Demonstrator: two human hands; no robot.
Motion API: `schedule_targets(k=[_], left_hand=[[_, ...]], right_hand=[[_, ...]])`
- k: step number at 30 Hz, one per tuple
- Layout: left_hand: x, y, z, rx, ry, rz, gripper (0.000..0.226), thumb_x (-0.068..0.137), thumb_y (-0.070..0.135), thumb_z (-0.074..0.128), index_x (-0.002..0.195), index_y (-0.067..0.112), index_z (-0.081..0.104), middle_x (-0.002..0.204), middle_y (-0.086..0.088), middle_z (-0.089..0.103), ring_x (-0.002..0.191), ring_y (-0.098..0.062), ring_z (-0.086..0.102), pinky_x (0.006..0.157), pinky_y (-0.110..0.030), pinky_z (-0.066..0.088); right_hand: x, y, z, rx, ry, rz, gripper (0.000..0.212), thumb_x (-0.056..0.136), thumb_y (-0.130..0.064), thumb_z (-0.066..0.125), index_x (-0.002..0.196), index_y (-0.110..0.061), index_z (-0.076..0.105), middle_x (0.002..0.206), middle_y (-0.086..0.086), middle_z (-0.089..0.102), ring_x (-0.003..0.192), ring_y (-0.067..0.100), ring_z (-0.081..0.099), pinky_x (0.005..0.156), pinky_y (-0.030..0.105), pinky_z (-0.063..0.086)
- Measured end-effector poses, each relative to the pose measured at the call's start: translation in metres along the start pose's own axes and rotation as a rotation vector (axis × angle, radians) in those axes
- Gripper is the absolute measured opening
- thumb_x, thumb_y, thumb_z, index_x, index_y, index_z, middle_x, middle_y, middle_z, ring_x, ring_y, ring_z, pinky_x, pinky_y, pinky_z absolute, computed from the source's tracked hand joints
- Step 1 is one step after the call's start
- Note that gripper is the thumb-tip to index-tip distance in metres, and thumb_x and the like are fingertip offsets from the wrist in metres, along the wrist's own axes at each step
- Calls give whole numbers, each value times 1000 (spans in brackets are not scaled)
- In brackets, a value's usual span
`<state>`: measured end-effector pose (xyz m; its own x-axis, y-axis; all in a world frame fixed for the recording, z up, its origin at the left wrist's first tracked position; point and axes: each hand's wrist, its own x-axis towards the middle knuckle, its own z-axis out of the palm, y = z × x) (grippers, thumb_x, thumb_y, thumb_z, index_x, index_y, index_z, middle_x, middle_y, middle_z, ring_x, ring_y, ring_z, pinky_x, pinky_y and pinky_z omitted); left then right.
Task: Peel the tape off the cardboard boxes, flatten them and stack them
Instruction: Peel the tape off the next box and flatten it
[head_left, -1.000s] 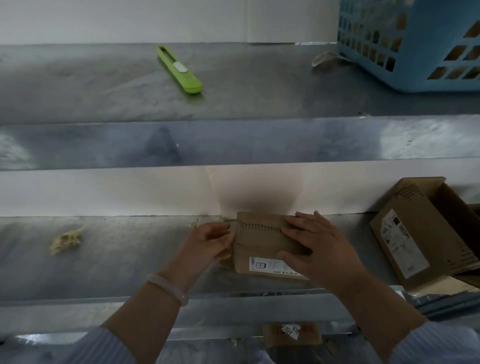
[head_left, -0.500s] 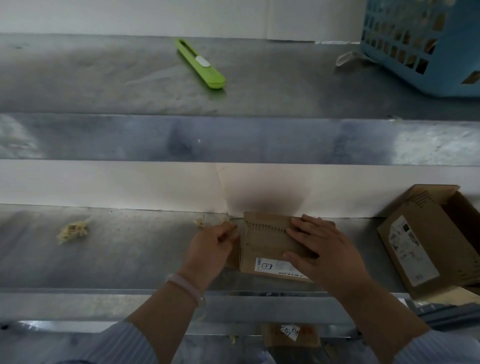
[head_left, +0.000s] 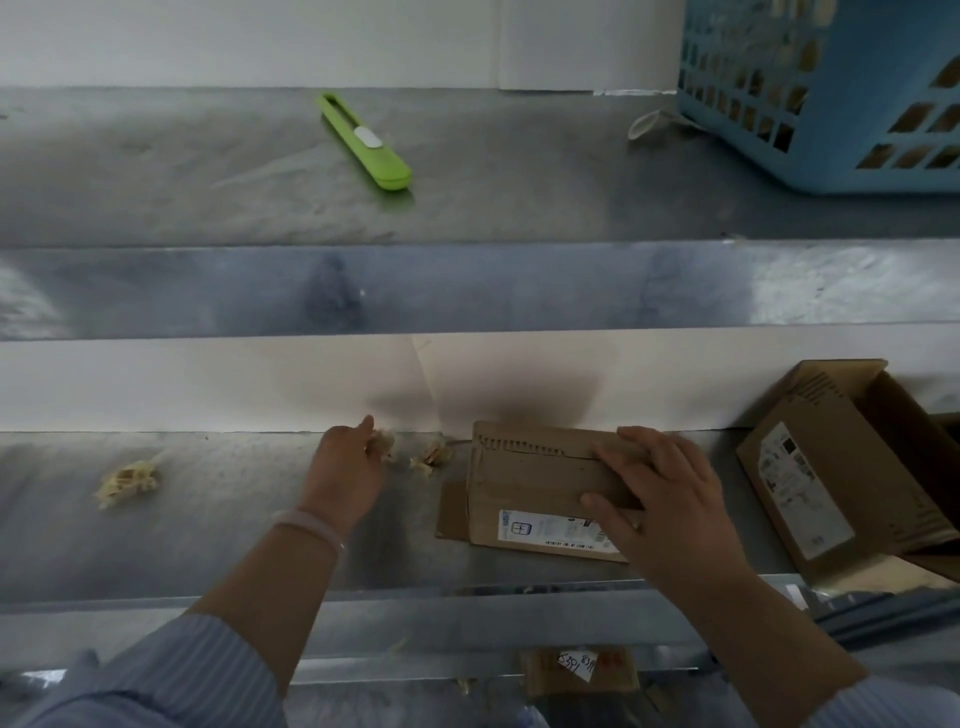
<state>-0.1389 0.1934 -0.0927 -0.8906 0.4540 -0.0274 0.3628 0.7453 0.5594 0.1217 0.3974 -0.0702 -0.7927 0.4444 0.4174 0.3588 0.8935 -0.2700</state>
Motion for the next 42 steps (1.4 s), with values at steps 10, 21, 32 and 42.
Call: schedule_targets(k=[10,21,32,42], left_hand=[[-10,8,-7,-37,113,83,23,87,26,68,106,14,71,121,-7,60,111,-23,56,96,-31,42],[-54,68,-3,-213,-151,780,23,79,47,67,87,29,78,83,16,68,84,0,54,80,-12,39],[-50,73,-12,-8,-151,694,74,65,83,49,113,31,70,104,17,40,99,-5,38,86,-19,36],[-59,103,15,-224,-358,74,93,63,60,79,137,41,25,131,-3,40,114,-21,47,96,-34,46]], right_hand=[[-4,-6,-4,84,42,43,40,77,-47,70,105,-20,67,111,-5,59,108,16,48,95,28,39],[-12,-11,-13,20,108,34,59,98,-53,33,65,-24,73,73,-14,62,78,13,55,78,35,41],[12,-31,-50,95,-409,280,58,92,-37,43,149,-37,32,128,-7,49,115,15,47,95,29,39],[36,-18,-31,89,-408,609,80,73,-57,73,134,-23,35,123,4,39,115,26,49,90,35,46]])
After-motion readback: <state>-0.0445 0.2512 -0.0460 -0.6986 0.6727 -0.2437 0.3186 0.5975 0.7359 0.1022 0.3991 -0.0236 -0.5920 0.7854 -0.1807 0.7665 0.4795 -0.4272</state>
